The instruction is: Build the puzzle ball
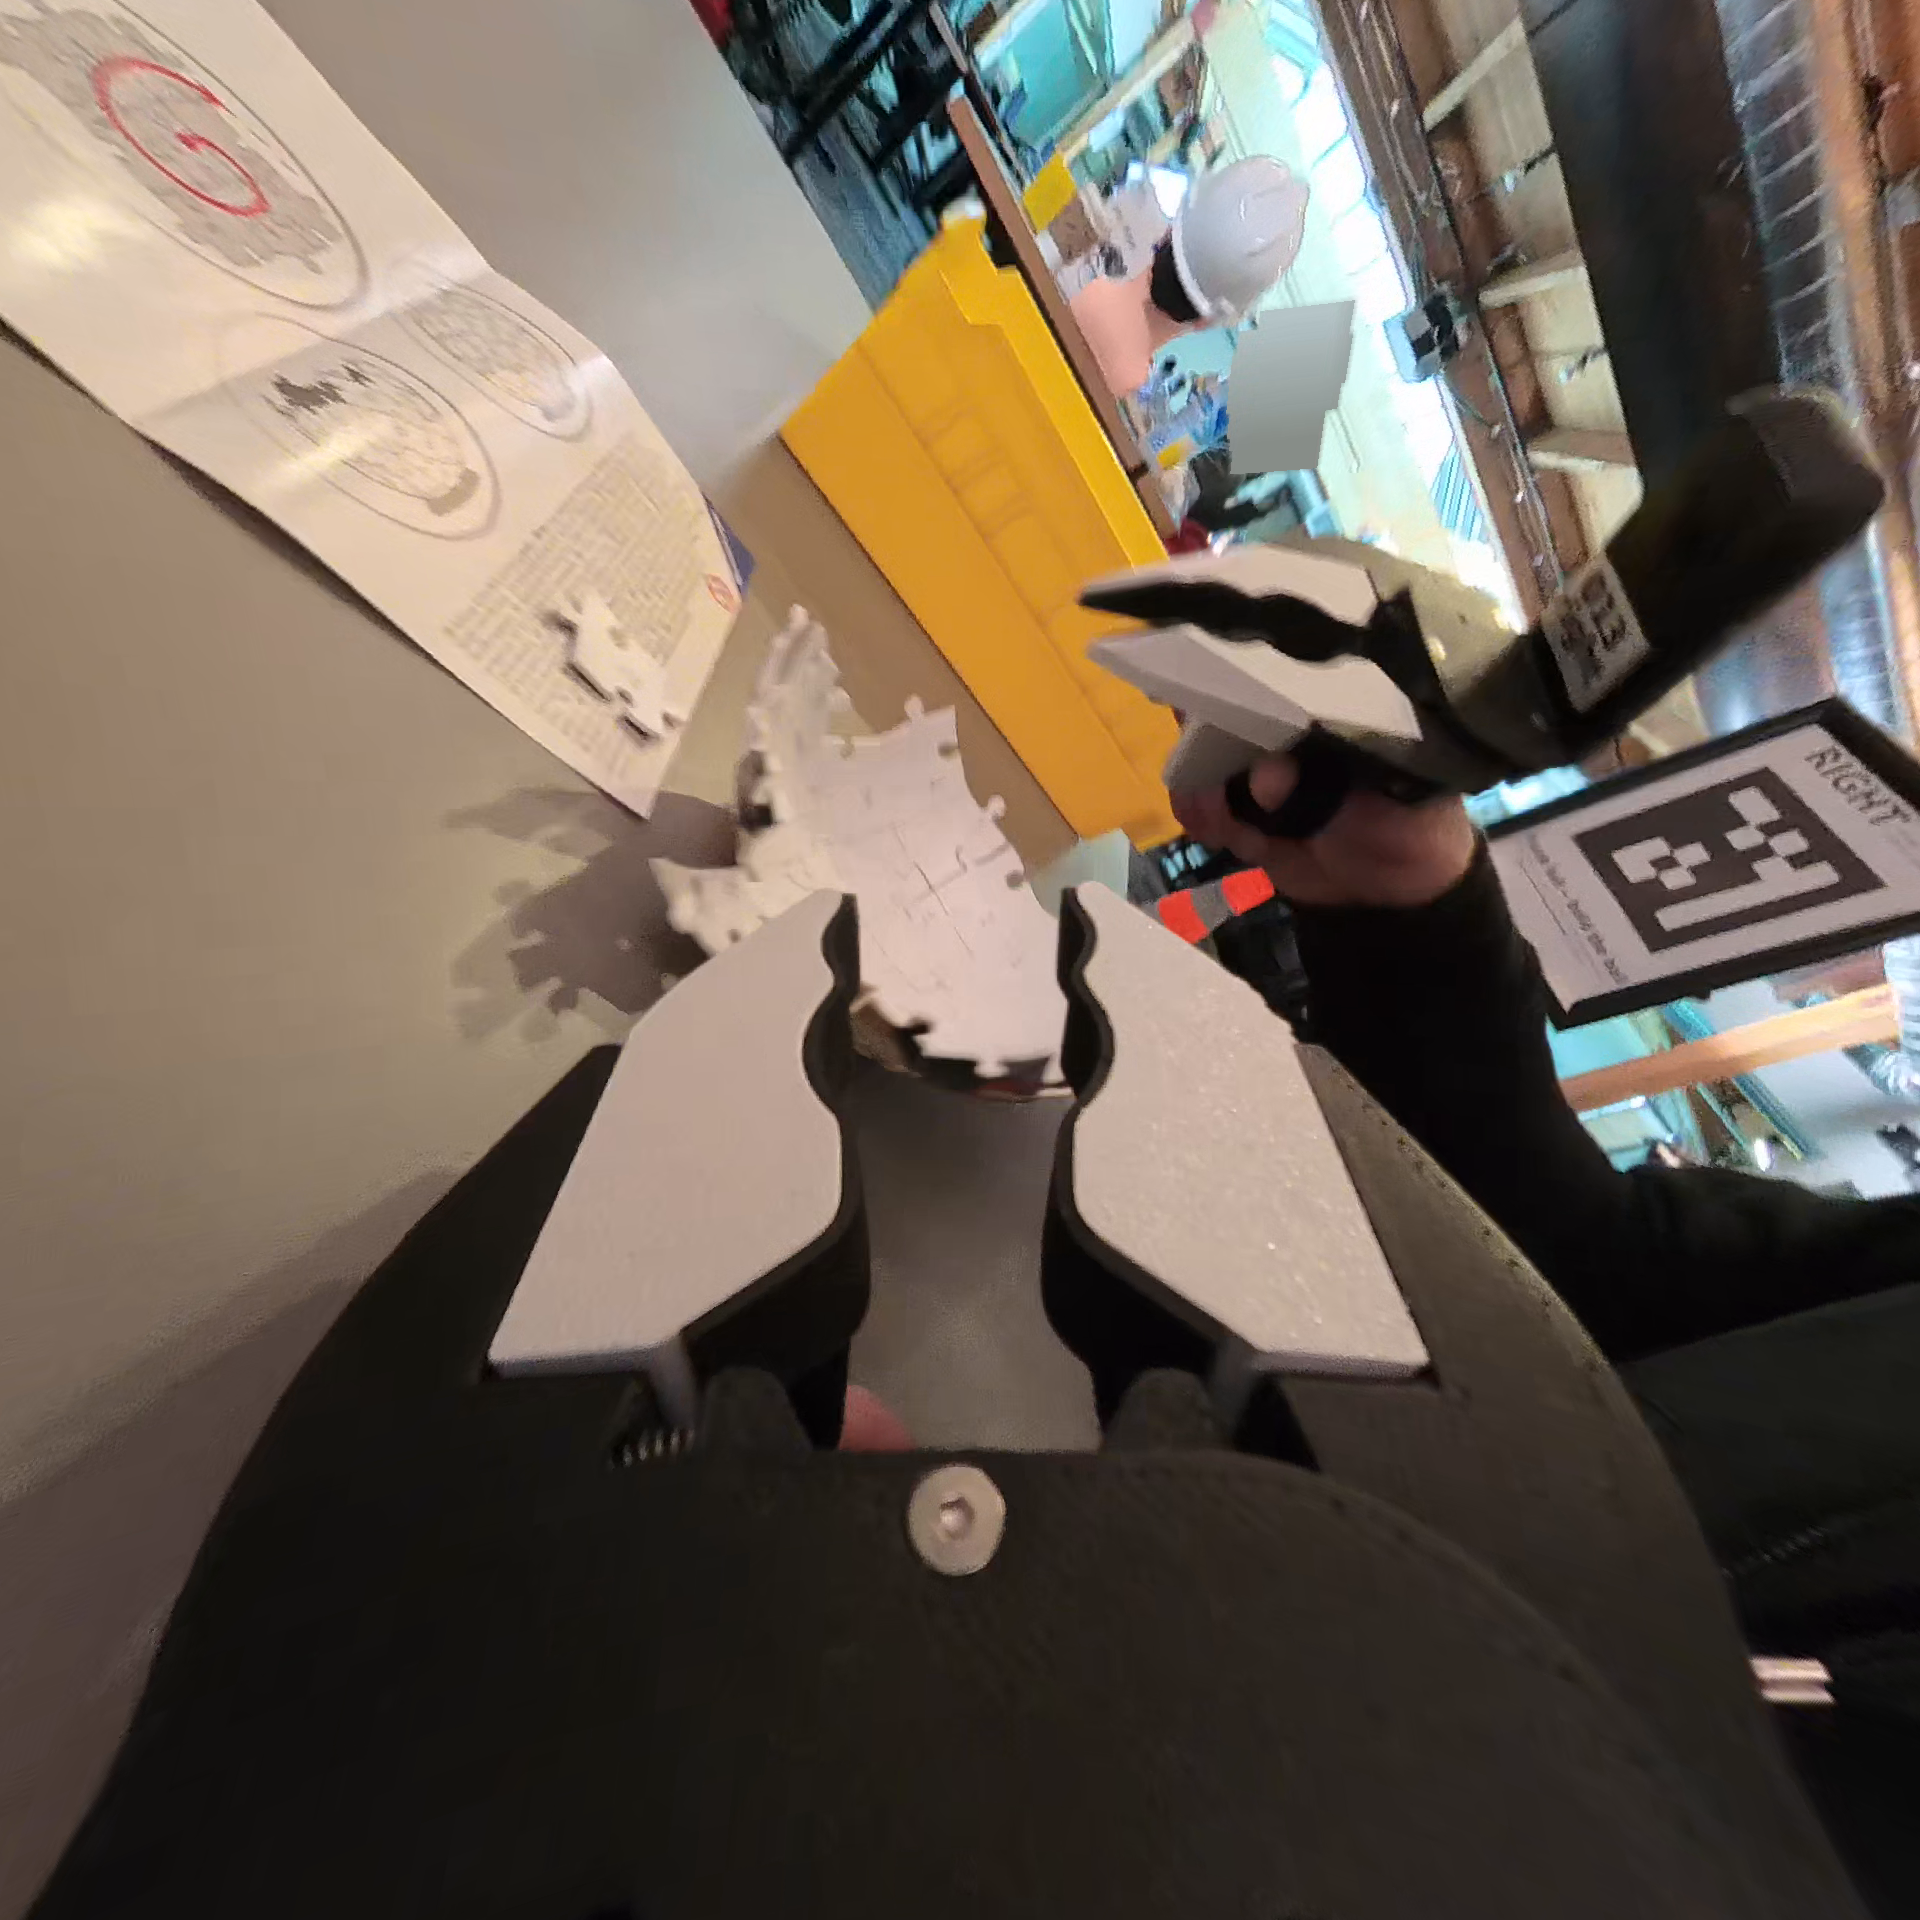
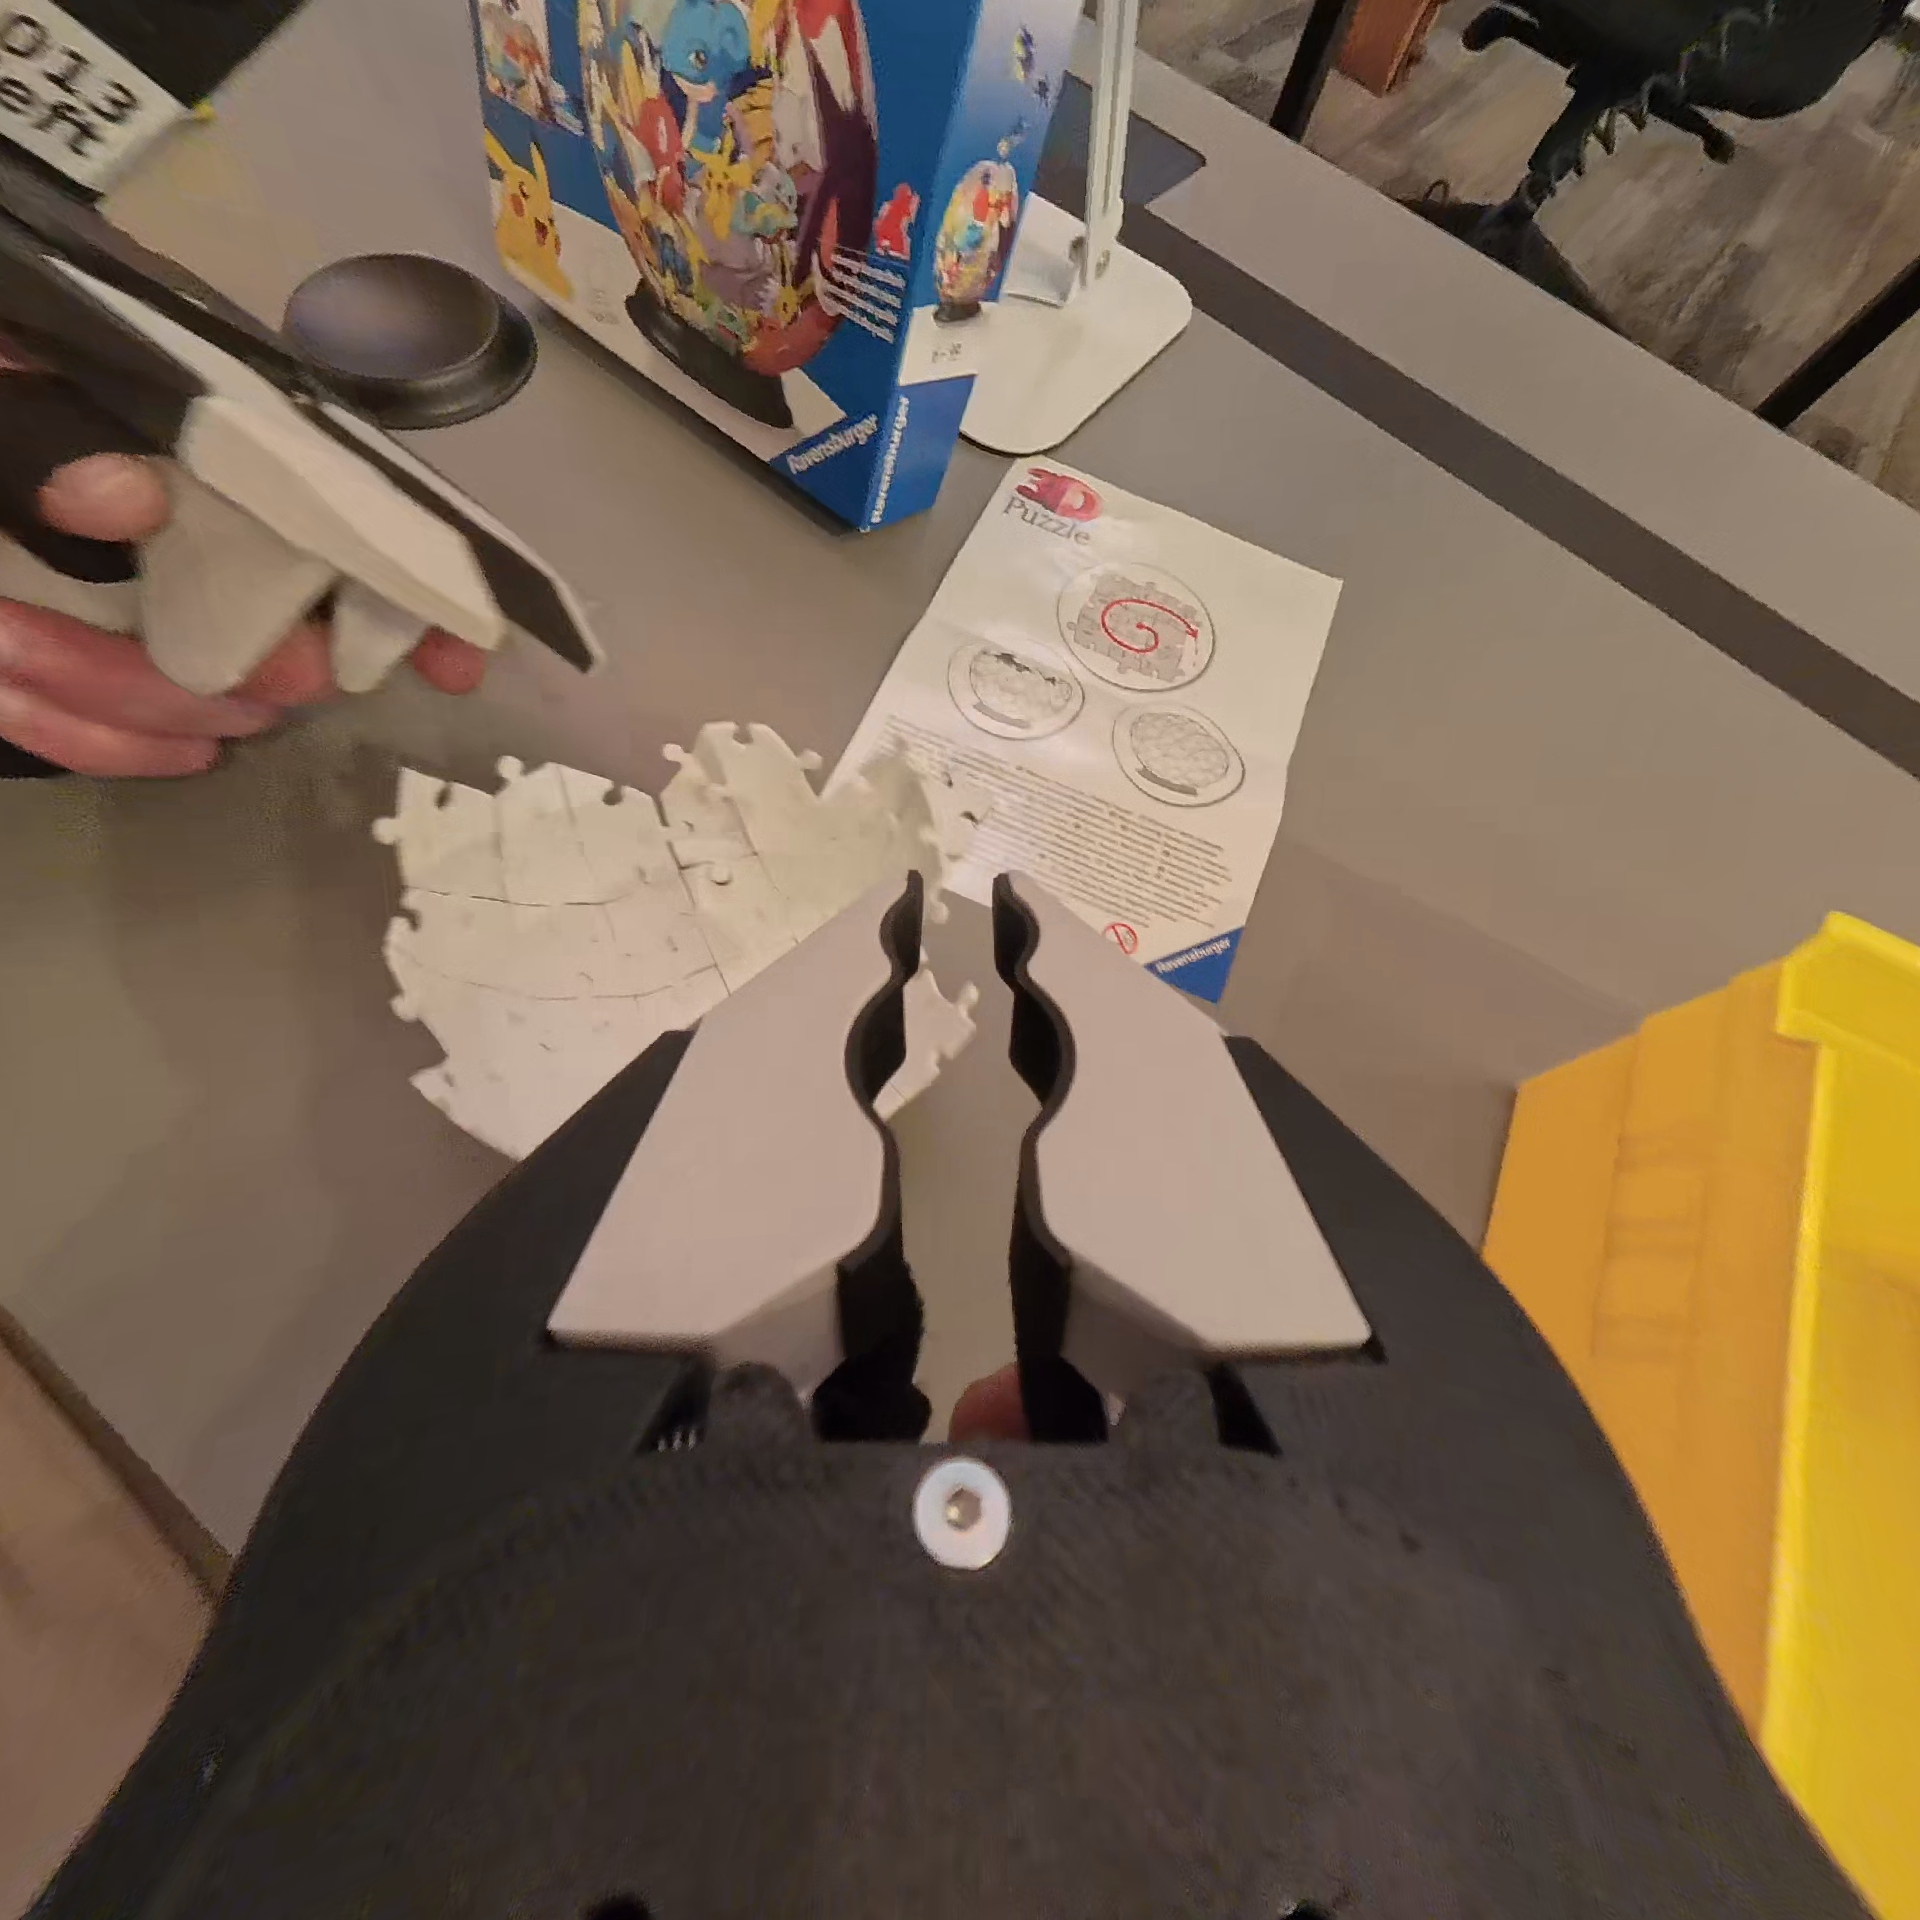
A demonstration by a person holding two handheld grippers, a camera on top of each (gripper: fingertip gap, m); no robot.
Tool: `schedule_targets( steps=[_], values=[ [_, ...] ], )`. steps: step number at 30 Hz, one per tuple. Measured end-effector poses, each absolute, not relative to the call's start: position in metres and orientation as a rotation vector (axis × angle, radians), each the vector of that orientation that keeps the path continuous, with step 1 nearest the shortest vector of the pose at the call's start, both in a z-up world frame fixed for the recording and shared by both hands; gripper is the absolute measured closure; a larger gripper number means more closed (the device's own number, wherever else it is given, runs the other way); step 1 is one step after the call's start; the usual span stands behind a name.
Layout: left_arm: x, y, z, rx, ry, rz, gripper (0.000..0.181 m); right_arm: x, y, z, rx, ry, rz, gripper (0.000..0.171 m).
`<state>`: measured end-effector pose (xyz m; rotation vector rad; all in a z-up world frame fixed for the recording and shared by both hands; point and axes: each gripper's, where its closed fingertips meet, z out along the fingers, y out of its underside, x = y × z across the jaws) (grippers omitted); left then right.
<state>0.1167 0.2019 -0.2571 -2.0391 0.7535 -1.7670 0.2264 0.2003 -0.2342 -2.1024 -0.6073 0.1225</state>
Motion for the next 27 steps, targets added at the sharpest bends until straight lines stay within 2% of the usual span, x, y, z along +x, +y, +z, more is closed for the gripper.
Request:
schedule_targets(
  steps=[4, 10, 27],
  values=[
    [0.116, 0.177, -0.265, -2.113, 0.862, -1.616, 0.140, 0.238, 0.199, -0.257, -2.216, -0.589, 0.178, 0.155],
    [0.115, 0.184, -0.281, -2.183, 0.782, -1.515, 0.143, 0.224, 0.184, -0.293, -2.360, -0.633, 0.303, 0.159],
    [0.096, 0.197, -0.273, -2.163, 0.873, -1.316, 0.142, 0.153, 0.112, -0.298, -2.390, -0.847, 0.465, 0.161]
  ],
)
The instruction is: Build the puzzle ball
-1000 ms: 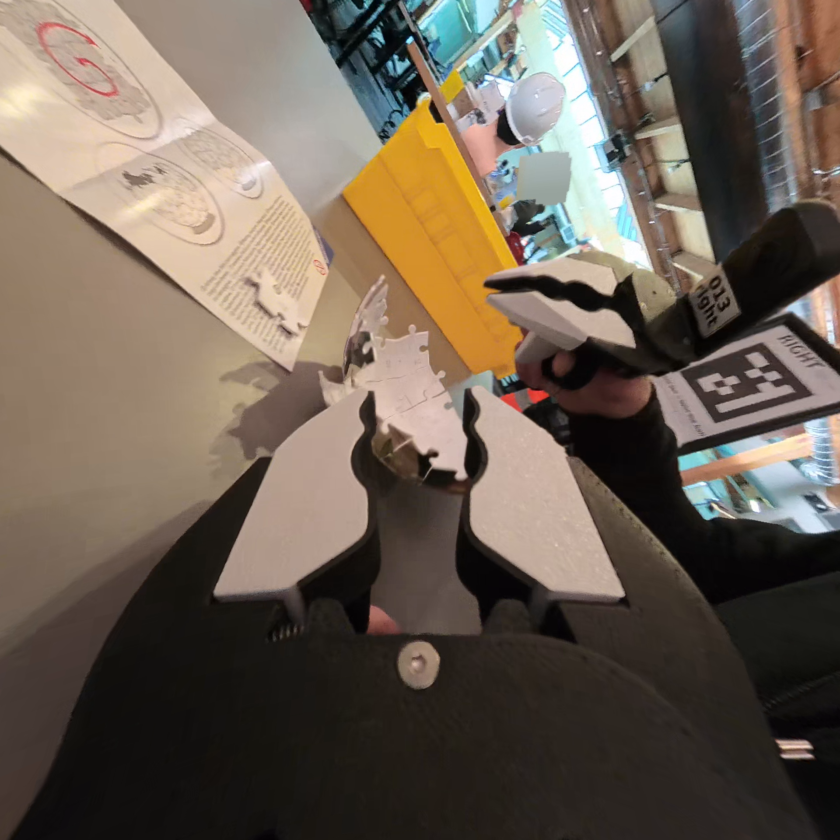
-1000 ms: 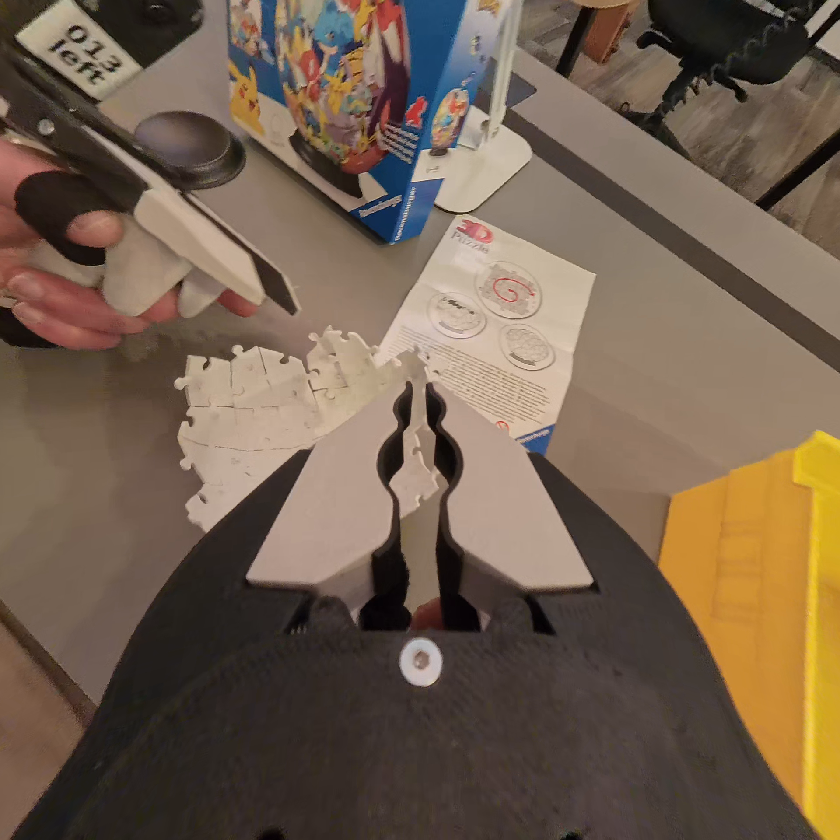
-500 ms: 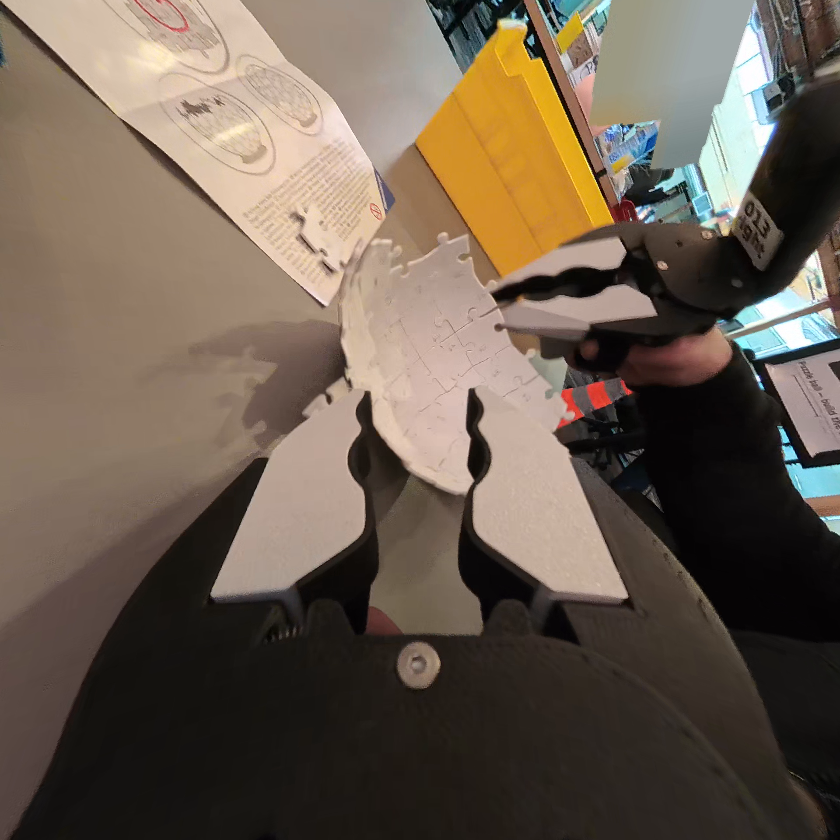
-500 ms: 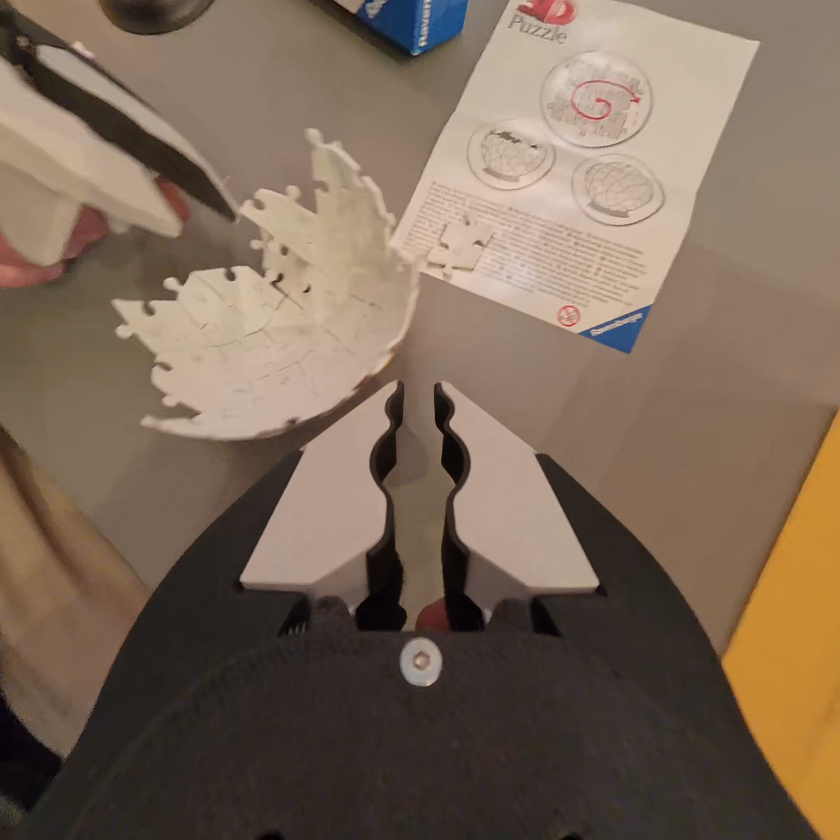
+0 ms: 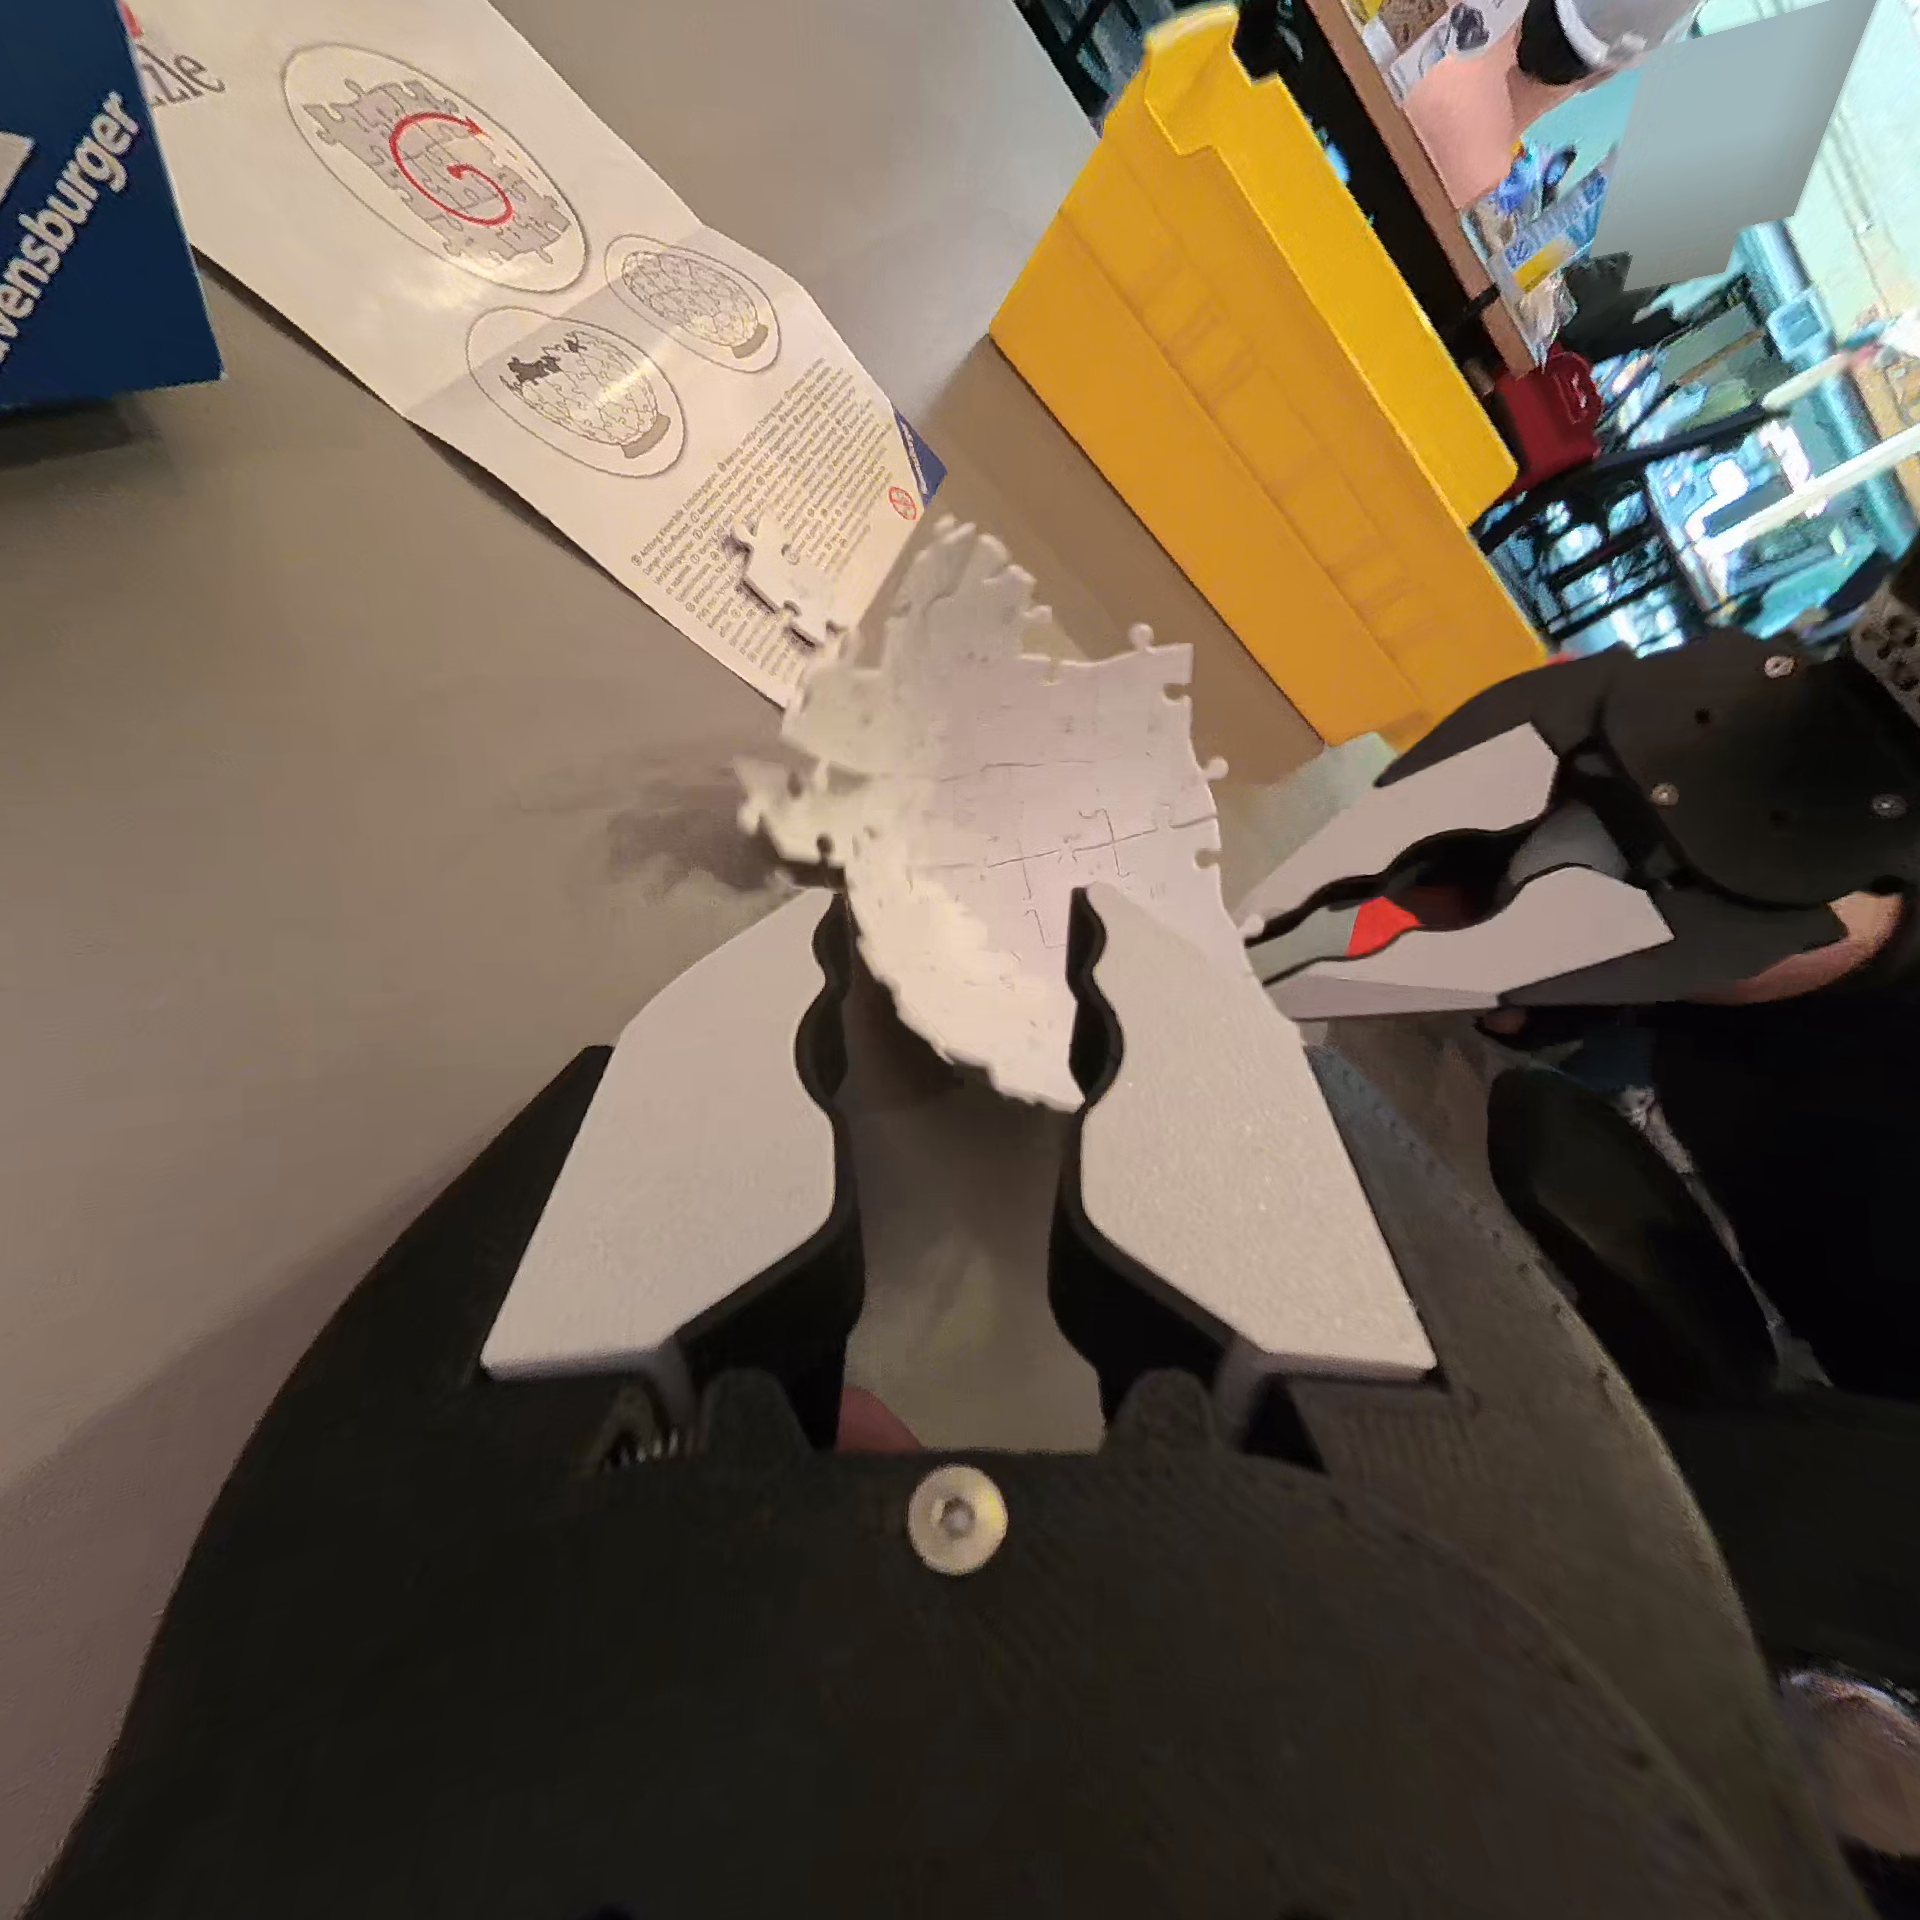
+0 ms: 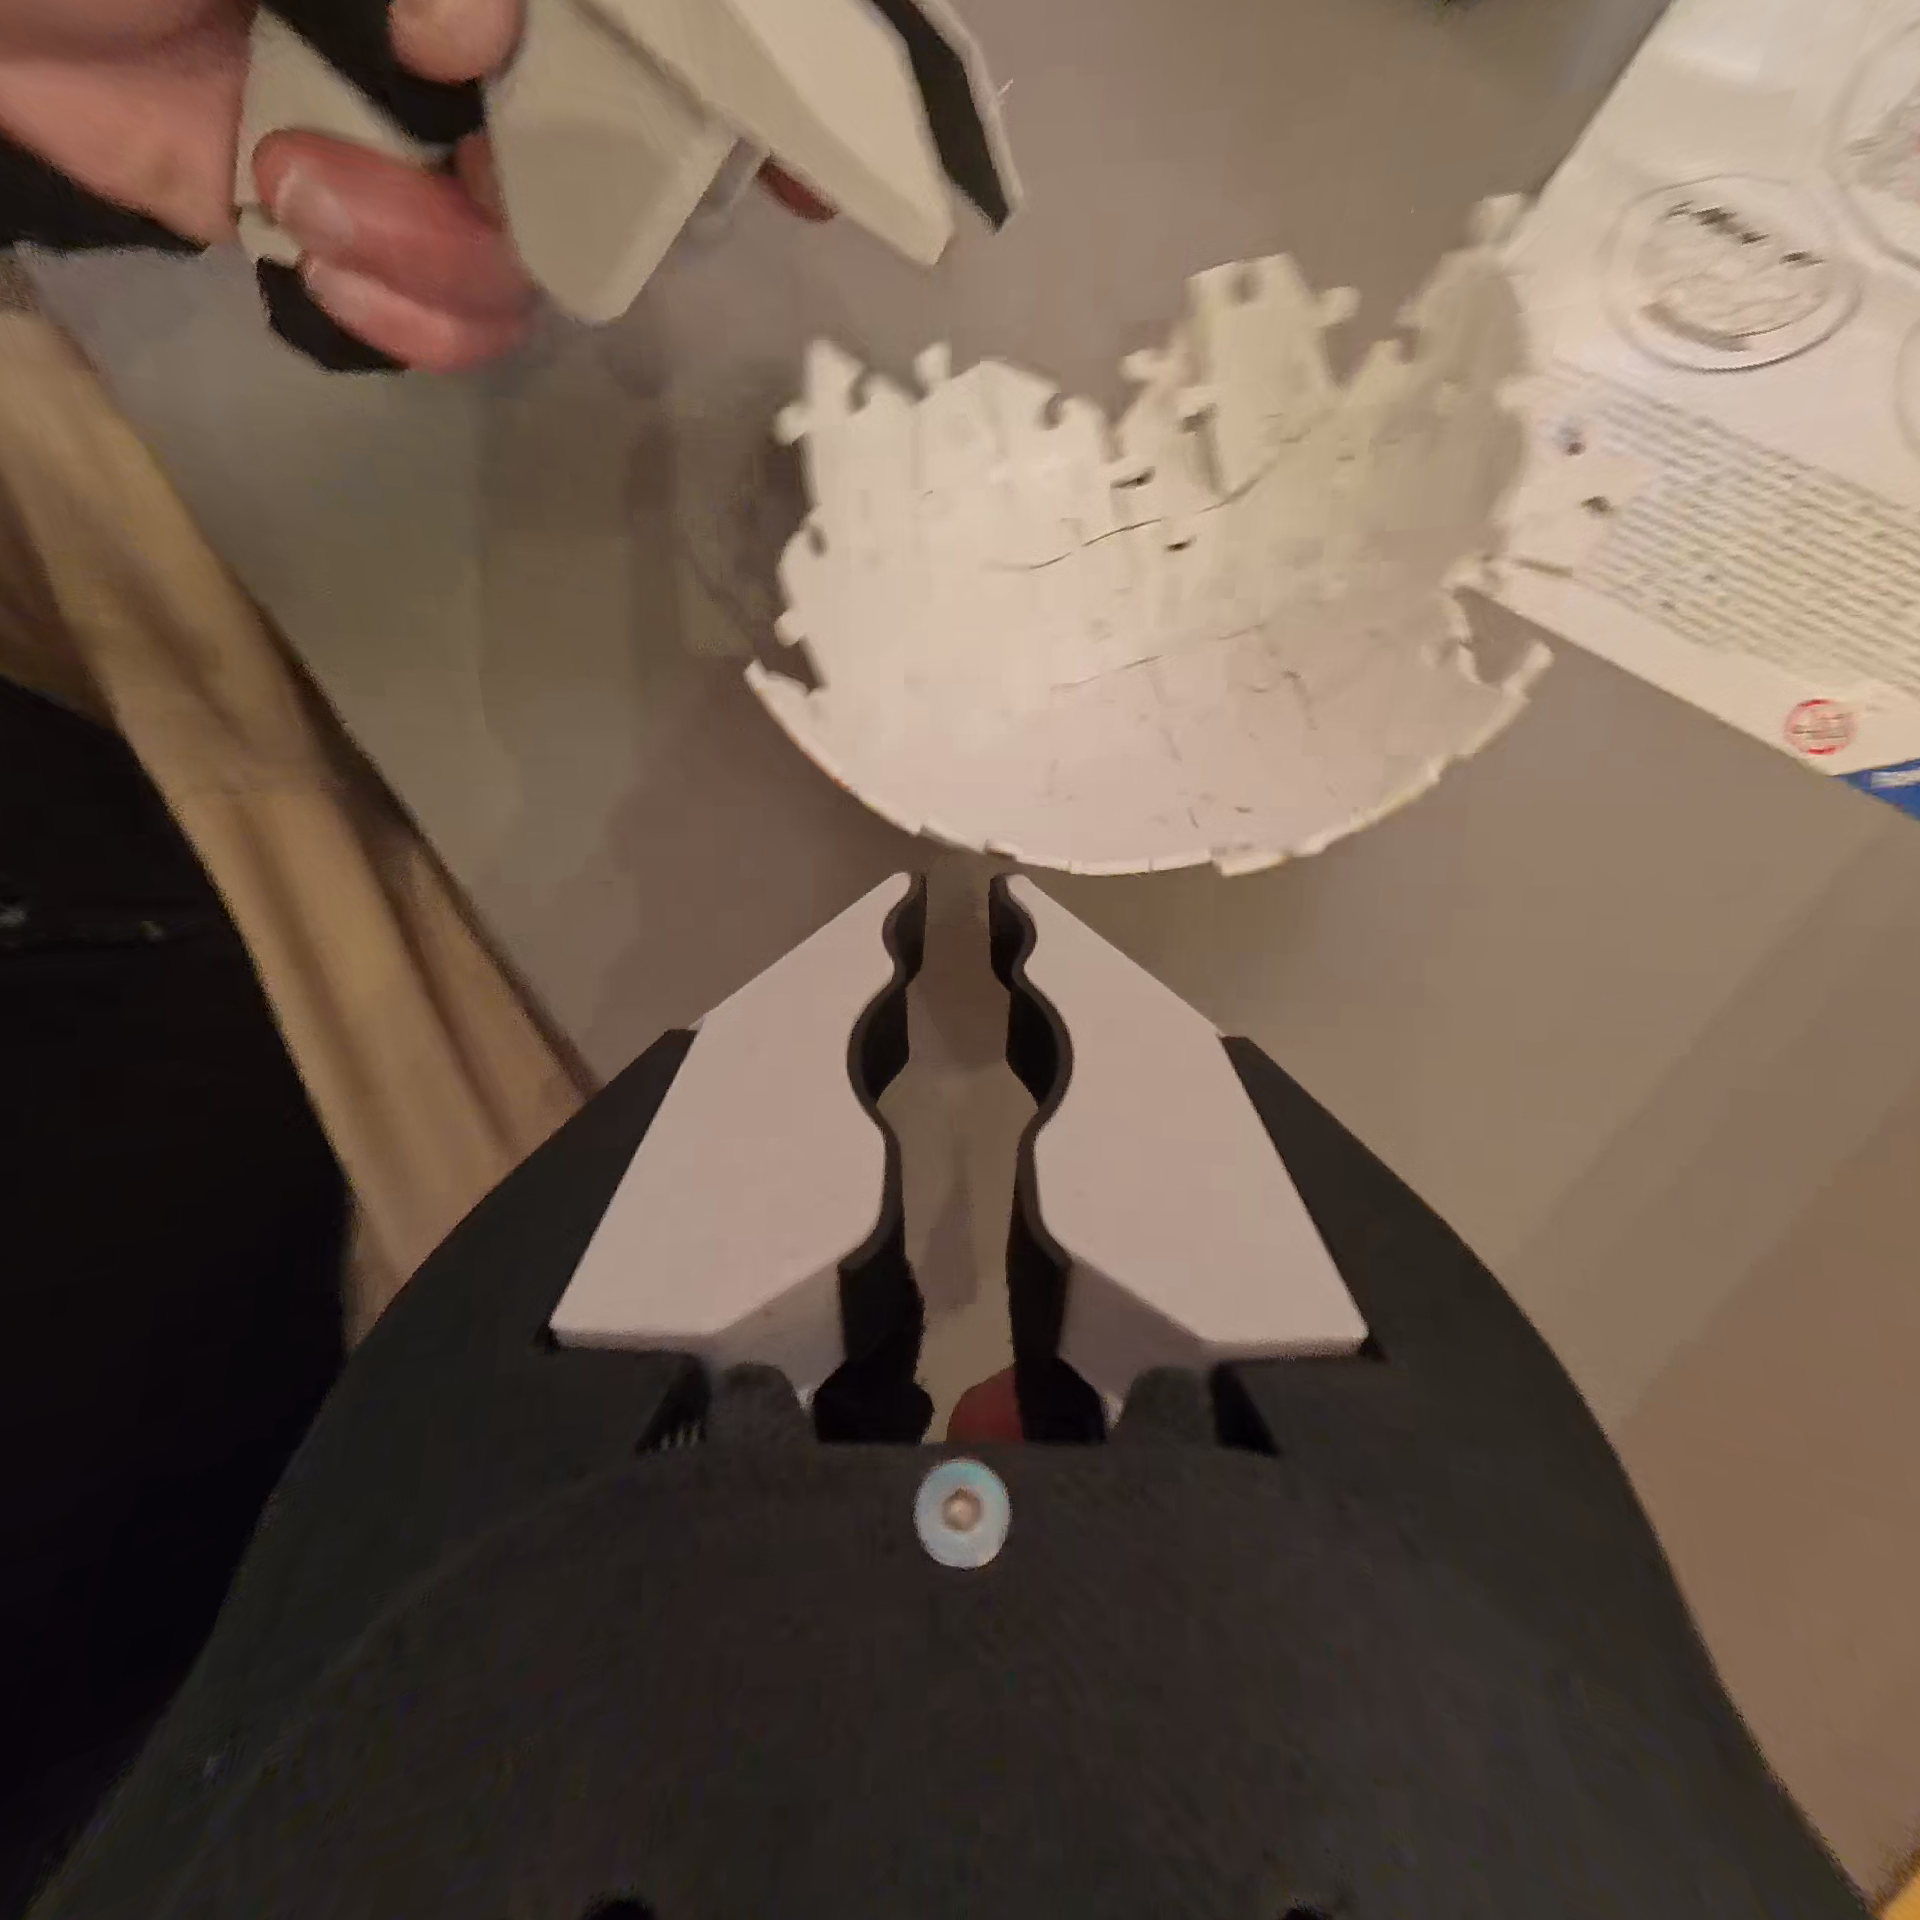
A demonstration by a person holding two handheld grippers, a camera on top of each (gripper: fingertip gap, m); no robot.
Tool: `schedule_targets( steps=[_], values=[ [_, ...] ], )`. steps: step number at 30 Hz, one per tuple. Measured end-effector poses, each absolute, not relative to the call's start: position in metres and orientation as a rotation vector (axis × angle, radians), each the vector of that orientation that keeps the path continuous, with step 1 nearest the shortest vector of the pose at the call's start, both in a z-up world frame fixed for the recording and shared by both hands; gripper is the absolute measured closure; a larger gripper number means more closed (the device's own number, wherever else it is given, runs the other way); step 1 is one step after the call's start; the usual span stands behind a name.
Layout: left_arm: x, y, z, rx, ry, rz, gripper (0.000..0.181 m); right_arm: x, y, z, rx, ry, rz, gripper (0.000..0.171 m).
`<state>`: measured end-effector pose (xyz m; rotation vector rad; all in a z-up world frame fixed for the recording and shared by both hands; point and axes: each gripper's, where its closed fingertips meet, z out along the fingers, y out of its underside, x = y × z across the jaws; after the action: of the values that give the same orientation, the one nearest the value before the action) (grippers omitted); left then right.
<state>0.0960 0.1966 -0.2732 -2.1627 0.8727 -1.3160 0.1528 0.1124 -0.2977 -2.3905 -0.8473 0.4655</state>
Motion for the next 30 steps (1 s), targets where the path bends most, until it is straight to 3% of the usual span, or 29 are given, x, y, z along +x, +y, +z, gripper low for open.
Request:
schedule_targets(
  steps=[4, 10, 23, 30],
  values=[
    [0.097, 0.191, -0.282, -2.177, 0.963, -1.232, 0.139, 0.159, 0.093, -0.285, -2.408, -0.922, 0.512, 0.160],
    [0.112, 0.196, -0.304, -2.205, 1.079, -1.095, 0.139, 0.207, 0.145, -0.244, -2.327, -0.743, 0.377, 0.149],
    [0.132, 0.204, -0.314, -2.185, 1.224, -1.031, 0.152, 0.228, 0.196, -0.275, -2.374, -0.495, 0.822, 0.122],
    [0.137, 0.206, -0.317, -2.183, 1.251, -1.026, 0.155, 0.218, 0.215, -0.281, -2.425, -0.668, 0.844, 0.135]
  ],
)
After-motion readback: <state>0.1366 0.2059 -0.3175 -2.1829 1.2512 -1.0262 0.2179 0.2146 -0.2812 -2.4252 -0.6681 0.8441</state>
